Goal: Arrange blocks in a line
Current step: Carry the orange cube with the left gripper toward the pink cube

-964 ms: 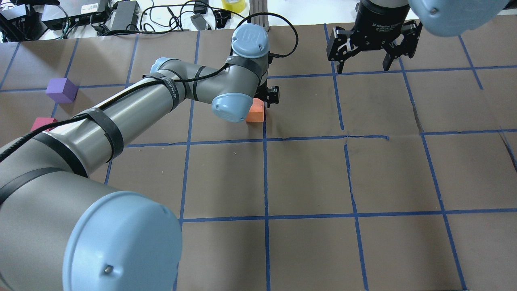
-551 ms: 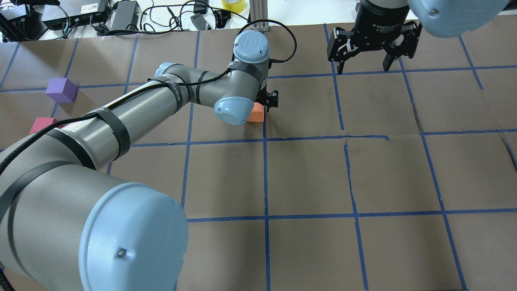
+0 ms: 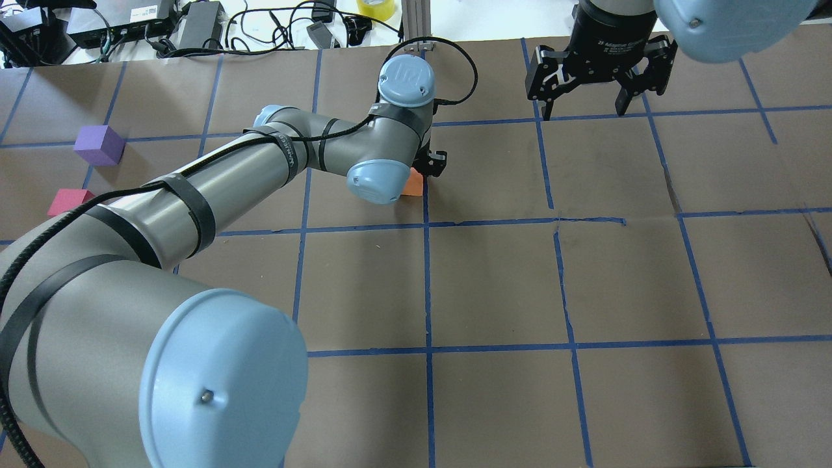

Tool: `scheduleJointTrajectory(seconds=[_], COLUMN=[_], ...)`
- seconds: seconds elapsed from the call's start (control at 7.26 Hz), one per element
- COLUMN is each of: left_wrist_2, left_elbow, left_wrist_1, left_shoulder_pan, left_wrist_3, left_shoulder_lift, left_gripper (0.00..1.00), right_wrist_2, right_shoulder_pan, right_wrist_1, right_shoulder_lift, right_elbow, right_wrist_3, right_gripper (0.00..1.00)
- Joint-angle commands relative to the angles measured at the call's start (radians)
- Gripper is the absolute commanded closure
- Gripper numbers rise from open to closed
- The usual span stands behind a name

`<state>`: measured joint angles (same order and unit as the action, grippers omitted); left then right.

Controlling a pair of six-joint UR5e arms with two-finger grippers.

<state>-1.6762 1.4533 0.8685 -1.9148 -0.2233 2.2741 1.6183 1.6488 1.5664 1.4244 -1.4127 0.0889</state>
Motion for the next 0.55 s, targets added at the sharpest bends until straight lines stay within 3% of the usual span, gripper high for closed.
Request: scheduleJointTrajectory(seconds=[0.0, 0.41], left_wrist_2=[-0.003, -0.004], left_elbow=[-0.004, 0.030], left_wrist_1=[-0.008, -0.002], left_shoulder_pan=[0.022, 0.306], left_wrist_3=[-0.004, -0.062], left_shoulder_lift=[-0.034, -0.109], left_gripper=[0.77, 0.80], right_wrist_2=[0.000, 0.000], right_shoulder_pan=[0.000, 0.002], right_wrist_1=[0.004, 0.003], right_shoulder_lift=[0.001, 0.001], right_elbow=[0.000, 0.000], right_wrist_3=[0.000, 0.000], right_gripper=[0.00, 0.00])
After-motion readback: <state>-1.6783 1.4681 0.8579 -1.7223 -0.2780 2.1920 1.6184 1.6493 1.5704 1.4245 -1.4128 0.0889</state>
